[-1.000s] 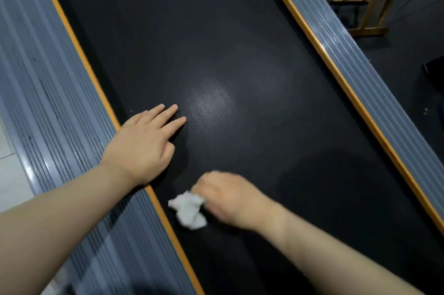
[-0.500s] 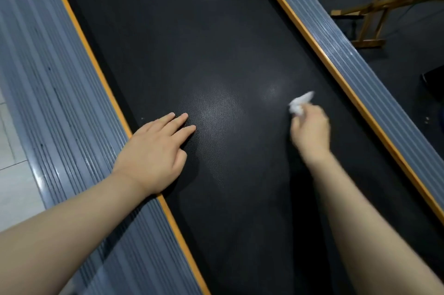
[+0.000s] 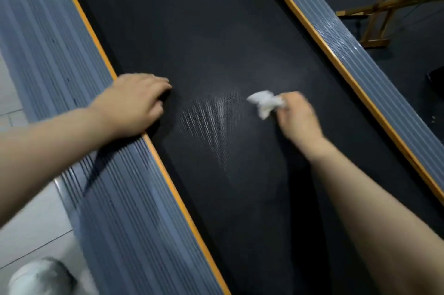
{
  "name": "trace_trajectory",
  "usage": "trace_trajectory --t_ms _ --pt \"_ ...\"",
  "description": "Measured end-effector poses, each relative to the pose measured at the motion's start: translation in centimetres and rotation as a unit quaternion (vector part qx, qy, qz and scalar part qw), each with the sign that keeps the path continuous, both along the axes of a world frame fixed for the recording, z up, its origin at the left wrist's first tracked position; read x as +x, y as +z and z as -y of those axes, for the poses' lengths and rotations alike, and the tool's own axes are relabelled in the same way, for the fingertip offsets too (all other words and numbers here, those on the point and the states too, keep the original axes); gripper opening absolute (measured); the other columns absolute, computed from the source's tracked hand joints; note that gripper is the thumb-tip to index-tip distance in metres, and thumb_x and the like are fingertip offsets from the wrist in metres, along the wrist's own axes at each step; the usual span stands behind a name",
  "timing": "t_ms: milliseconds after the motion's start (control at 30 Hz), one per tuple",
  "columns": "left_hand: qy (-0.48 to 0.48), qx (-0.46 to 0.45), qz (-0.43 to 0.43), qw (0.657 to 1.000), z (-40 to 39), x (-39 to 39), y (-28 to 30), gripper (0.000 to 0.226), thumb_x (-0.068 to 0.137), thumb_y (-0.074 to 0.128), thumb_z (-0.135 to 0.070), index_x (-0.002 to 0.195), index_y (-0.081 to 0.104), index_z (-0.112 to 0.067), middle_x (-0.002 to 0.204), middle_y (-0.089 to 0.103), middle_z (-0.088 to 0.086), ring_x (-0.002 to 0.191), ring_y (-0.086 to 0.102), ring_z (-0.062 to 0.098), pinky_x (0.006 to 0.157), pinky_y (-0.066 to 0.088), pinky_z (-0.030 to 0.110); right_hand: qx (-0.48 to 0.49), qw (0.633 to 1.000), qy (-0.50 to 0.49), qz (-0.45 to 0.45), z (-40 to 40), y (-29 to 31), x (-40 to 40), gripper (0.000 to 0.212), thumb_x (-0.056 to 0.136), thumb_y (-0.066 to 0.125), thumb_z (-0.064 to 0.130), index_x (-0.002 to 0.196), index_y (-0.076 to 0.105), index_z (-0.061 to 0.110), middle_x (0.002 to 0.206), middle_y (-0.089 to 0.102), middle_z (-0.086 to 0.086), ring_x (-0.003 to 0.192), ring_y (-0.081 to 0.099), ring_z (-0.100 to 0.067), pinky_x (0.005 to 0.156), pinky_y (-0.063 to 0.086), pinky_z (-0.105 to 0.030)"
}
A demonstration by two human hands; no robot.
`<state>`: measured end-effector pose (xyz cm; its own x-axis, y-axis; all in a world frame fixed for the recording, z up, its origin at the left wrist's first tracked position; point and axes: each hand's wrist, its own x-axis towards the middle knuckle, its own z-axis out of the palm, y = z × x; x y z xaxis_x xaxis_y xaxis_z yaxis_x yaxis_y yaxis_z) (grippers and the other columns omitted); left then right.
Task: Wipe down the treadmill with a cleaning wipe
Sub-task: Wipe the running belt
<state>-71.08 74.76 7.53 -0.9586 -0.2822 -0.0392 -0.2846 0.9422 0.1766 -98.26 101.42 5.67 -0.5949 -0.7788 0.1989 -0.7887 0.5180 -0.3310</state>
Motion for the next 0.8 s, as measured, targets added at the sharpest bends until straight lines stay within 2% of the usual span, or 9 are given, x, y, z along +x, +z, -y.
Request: trace_trajectory --t_ms 67,133,300,400,500,600,633,700,800 --pt "0.03 -0.008 0.022 0.999 3.4 -0.1 0.0 0.062 0.087 0.034 -0.038 0.133 0.057 -0.004 0.14 0.056 0.018 0.129 0.052 0.035 0.109 0.037 0.043 -0.018 0.964 -0.264 0.007 -1.7 0.1 -5.5 0.02 0.094 0.047 0.014 0.097 0.064 0.002 0.104 0.063 -0.019 0.099 0.058 -0.037 0.079 0.04 -0.035" --pt "0.033 -0.012 0.05 0.998 5.4 -0.3 0.1 0.062 0.09 0.036 -0.04 0.142 0.05 -0.01 0.149 0.047 0.014 0.138 0.043 0.032 0.114 0.029 0.043 -0.018 0.91 -0.413 0.01 -2.4 -0.3 -7.3 0.025 0.098 0.042 0.015 0.108 0.061 0.002 0.117 0.057 -0.015 0.103 0.057 -0.03 0.078 0.038 -0.03" --pt "-0.032 -0.017 0.063 0.997 6.1 -0.6 0.1 0.068 0.084 0.026 -0.042 0.144 0.051 -0.023 0.154 0.043 0.005 0.142 0.039 0.027 0.117 0.023 0.046 -0.004 0.9 -0.436 0.029 0.6 -0.4 -5.4 0.025 0.096 0.039 0.01 0.11 0.059 0.005 0.117 0.054 -0.008 0.095 0.051 -0.018 0.078 0.035 -0.025" --pt "-0.035 0.022 0.085 0.996 6.3 -0.6 0.5 0.067 0.082 0.027 -0.038 0.144 0.051 -0.026 0.154 0.042 0.003 0.143 0.038 0.025 0.114 0.029 0.044 0.046 0.887 -0.454 0.076 1.7 0.9 -5.2 0.027 0.094 0.041 0.011 0.111 0.061 0.006 0.118 0.059 -0.013 0.108 0.058 -0.028 0.084 0.044 -0.034" --pt "-0.037 0.054 0.115 0.991 6.7 -1.0 0.6 0.067 0.082 0.029 -0.036 0.145 0.05 -0.025 0.156 0.04 0.002 0.144 0.036 0.025 0.113 0.031 0.044 0.077 0.924 -0.367 0.07 5.2 1.8 -0.7 0.026 0.088 0.047 0.005 0.107 0.065 0.005 0.106 0.065 -0.019 0.098 0.061 -0.039 0.083 0.045 -0.037" --pt "-0.042 0.067 0.133 0.988 6.6 -1.0 0.9 0.067 0.083 0.029 -0.035 0.145 0.05 -0.023 0.156 0.04 0.003 0.144 0.035 0.026 0.113 0.032 0.044 0.035 0.986 -0.11 0.122 8.2 2.5 10.6 0.024 0.083 0.052 0.0 0.104 0.062 0.007 0.098 0.061 -0.011 0.086 0.058 -0.03 0.079 0.043 -0.031" --pt "-0.044 0.075 0.138 0.987 6.7 -1.1 1.1 0.067 0.083 0.029 -0.035 0.145 0.05 -0.023 0.156 0.04 0.003 0.144 0.035 0.026 0.112 0.032 0.044 0.059 0.984 -0.015 0.169 8.5 2.8 14.7 0.022 0.084 0.051 0.004 0.104 0.06 0.01 0.097 0.057 -0.008 0.084 0.056 -0.027 0.079 0.046 -0.033" --pt "-0.044 0.085 0.144 0.985 7.0 -1.4 1.4 0.067 0.083 0.029 -0.035 0.146 0.049 -0.022 0.156 0.039 0.003 0.144 0.035 0.025 0.111 0.031 0.042 0.142 0.945 0.101 0.277 8.1 3.1 20.7 0.021 0.087 0.052 0.015 0.107 0.06 0.013 0.098 0.055 -0.007 0.086 0.055 -0.024 0.075 0.052 -0.037" --pt "-0.04 0.079 0.154 0.984 7.2 -1.4 1.4 0.066 0.086 0.029 -0.035 0.15 0.042 -0.02 0.158 0.035 0.001 0.146 0.033 0.023 0.111 0.029 0.04 0.187 0.926 0.191 0.268 7.4 2.1 21.0 0.026 0.09 0.052 0.019 0.114 0.06 0.014 0.101 0.056 -0.003 0.087 0.056 -0.02 0.064 0.052 -0.033"
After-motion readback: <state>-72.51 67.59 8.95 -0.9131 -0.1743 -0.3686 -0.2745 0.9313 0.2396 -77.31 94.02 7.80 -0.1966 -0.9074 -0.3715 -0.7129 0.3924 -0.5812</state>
